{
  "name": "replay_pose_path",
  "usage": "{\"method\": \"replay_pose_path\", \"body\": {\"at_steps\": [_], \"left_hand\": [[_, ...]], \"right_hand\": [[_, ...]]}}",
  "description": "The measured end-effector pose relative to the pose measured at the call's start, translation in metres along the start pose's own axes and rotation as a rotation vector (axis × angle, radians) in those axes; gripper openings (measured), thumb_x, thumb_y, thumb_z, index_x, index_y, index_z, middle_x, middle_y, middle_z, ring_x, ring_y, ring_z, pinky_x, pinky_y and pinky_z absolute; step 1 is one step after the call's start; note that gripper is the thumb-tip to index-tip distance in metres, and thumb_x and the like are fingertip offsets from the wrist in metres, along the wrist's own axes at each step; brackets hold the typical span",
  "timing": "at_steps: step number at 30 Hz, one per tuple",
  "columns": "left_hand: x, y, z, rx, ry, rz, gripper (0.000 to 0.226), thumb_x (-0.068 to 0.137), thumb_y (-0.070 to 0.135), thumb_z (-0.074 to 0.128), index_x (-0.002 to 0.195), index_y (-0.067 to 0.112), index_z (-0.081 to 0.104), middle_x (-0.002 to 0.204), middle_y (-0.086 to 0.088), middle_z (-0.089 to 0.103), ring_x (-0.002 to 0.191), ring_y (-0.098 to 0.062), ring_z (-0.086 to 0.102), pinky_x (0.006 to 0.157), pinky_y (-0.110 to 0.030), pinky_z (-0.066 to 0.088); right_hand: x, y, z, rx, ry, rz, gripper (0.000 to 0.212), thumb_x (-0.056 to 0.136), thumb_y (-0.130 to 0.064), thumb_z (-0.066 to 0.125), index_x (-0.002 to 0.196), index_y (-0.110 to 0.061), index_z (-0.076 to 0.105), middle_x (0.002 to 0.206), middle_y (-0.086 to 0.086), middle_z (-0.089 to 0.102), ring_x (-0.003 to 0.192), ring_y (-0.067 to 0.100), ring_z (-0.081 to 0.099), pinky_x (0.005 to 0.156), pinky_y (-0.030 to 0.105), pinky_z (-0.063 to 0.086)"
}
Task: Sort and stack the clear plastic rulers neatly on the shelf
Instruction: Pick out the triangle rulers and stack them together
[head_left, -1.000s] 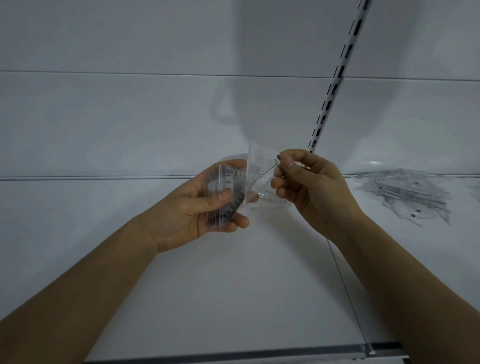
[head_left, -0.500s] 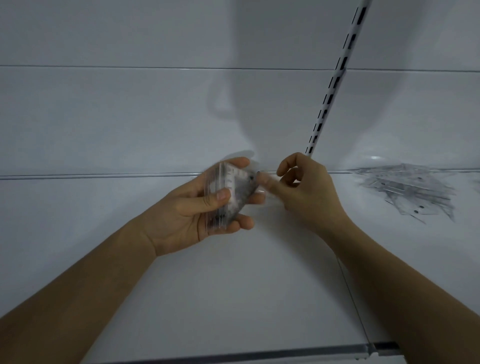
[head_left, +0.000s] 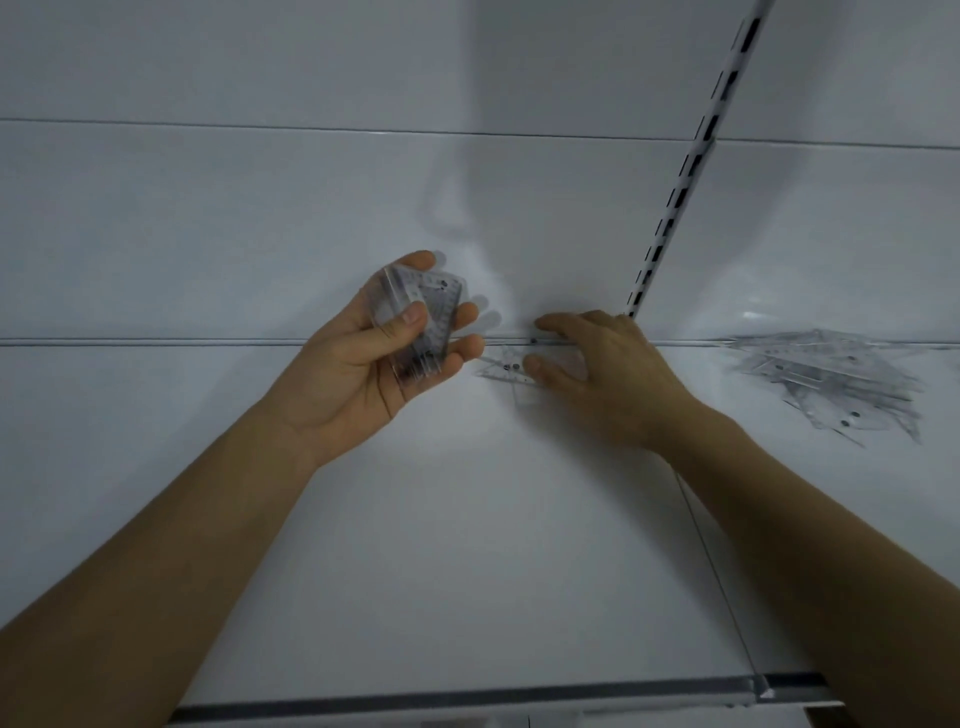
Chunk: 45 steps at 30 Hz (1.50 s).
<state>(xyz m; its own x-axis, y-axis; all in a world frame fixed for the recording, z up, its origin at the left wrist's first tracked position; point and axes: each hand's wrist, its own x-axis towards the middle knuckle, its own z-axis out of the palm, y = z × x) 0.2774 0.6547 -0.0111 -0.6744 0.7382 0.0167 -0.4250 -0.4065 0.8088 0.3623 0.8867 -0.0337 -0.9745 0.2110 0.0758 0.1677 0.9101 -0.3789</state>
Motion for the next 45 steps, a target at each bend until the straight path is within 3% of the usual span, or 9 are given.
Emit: {"method": "replay_pose_path", "body": {"at_steps": [2, 6, 12, 15, 20, 28, 33, 39, 45], "left_hand": [[0.000, 0.003, -0.002, 0.004, 0.014, -0.001, 0.042, 0.093, 0.010, 0.049, 0.131, 0.024, 0.057, 0.121, -0.019, 0.067, 0.093, -0.028, 0.073, 0.074, -0.028, 0.061], [-0.001, 0.007, -0.004, 0.038, 0.007, 0.005, 0.043, 0.093, 0.009, 0.049, 0.133, 0.024, 0.055, 0.122, -0.019, 0.067, 0.092, -0.028, 0.073, 0.076, -0.029, 0.061], [-0.001, 0.008, -0.009, 0.091, -0.041, -0.006, 0.047, 0.095, 0.008, 0.046, 0.139, 0.023, 0.050, 0.123, -0.019, 0.066, 0.091, -0.028, 0.072, 0.074, -0.028, 0.061], [-0.001, 0.010, -0.012, 0.098, -0.052, -0.003, 0.046, 0.096, 0.009, 0.045, 0.139, 0.025, 0.051, 0.123, -0.018, 0.066, 0.091, -0.026, 0.072, 0.074, -0.028, 0.061], [-0.002, 0.015, -0.015, 0.091, -0.033, 0.010, 0.045, 0.094, 0.011, 0.046, 0.135, 0.027, 0.057, 0.123, -0.018, 0.067, 0.089, -0.024, 0.073, 0.073, -0.026, 0.061], [-0.002, 0.010, -0.014, 0.067, -0.097, -0.021, 0.049, 0.089, 0.014, 0.061, 0.136, 0.027, 0.058, 0.126, -0.020, 0.065, 0.090, -0.026, 0.073, 0.075, -0.028, 0.061], [-0.004, -0.002, -0.010, 0.001, -0.164, -0.086, 0.058, 0.085, 0.017, 0.071, 0.140, 0.028, 0.055, 0.133, -0.021, 0.062, 0.094, -0.026, 0.072, 0.077, -0.029, 0.061], [0.004, -0.029, 0.030, 0.048, -0.159, -0.201, 0.051, 0.087, 0.012, 0.059, 0.137, 0.024, 0.057, 0.126, -0.023, 0.065, 0.090, -0.033, 0.073, 0.070, -0.030, 0.062], [0.023, -0.037, 0.063, 0.055, -0.214, -0.276, 0.049, 0.088, 0.012, 0.060, 0.136, 0.023, 0.059, 0.126, -0.024, 0.066, 0.091, -0.033, 0.073, 0.068, -0.030, 0.062]], "right_hand": [[0.005, -0.013, -0.001, -0.071, -0.032, 0.045, 0.062, 0.093, -0.070, 0.038, 0.141, -0.032, 0.051, 0.135, 0.005, 0.057, 0.124, 0.034, 0.048, 0.104, 0.051, 0.043], [0.015, -0.027, 0.004, -0.114, 0.033, 0.115, 0.047, 0.091, -0.055, 0.062, 0.128, -0.027, 0.060, 0.123, 0.006, 0.060, 0.117, 0.032, 0.053, 0.095, 0.043, 0.048], [0.016, -0.018, 0.007, 0.395, 0.118, 0.193, 0.056, 0.070, -0.030, 0.091, 0.117, -0.030, 0.061, 0.101, -0.009, 0.066, 0.084, 0.005, 0.061, 0.077, 0.024, 0.050], [0.012, -0.015, 0.011, 0.541, 0.185, 0.190, 0.052, 0.071, -0.015, 0.086, 0.113, -0.032, 0.060, 0.090, -0.008, 0.069, 0.067, -0.002, 0.057, 0.062, 0.016, 0.047], [0.013, -0.007, 0.003, 0.708, 0.230, 0.133, 0.039, 0.084, -0.005, 0.071, 0.113, -0.030, 0.064, 0.081, 0.003, 0.073, 0.066, 0.012, 0.062, 0.069, 0.032, 0.054], [0.010, -0.003, -0.022, 1.151, 0.084, 0.073, 0.022, 0.103, -0.003, 0.050, 0.118, -0.010, 0.064, 0.081, 0.010, 0.064, 0.069, 0.022, 0.057, 0.065, 0.032, 0.051], [-0.003, 0.013, -0.053, 1.005, 0.077, 0.082, 0.014, 0.100, -0.005, 0.058, 0.110, -0.008, 0.067, 0.083, 0.009, 0.069, 0.068, 0.024, 0.065, 0.067, 0.033, 0.055], [-0.054, 0.060, -0.078, 0.801, 0.143, 0.224, 0.014, 0.094, -0.004, 0.068, 0.107, -0.006, 0.068, 0.082, 0.013, 0.075, 0.070, 0.025, 0.070, 0.066, 0.031, 0.055], [-0.086, 0.142, -0.098, 0.565, 0.449, 0.562, 0.026, 0.083, -0.022, 0.083, 0.103, -0.015, 0.067, 0.078, 0.010, 0.077, 0.058, 0.015, 0.063, 0.052, 0.026, 0.048]]}}
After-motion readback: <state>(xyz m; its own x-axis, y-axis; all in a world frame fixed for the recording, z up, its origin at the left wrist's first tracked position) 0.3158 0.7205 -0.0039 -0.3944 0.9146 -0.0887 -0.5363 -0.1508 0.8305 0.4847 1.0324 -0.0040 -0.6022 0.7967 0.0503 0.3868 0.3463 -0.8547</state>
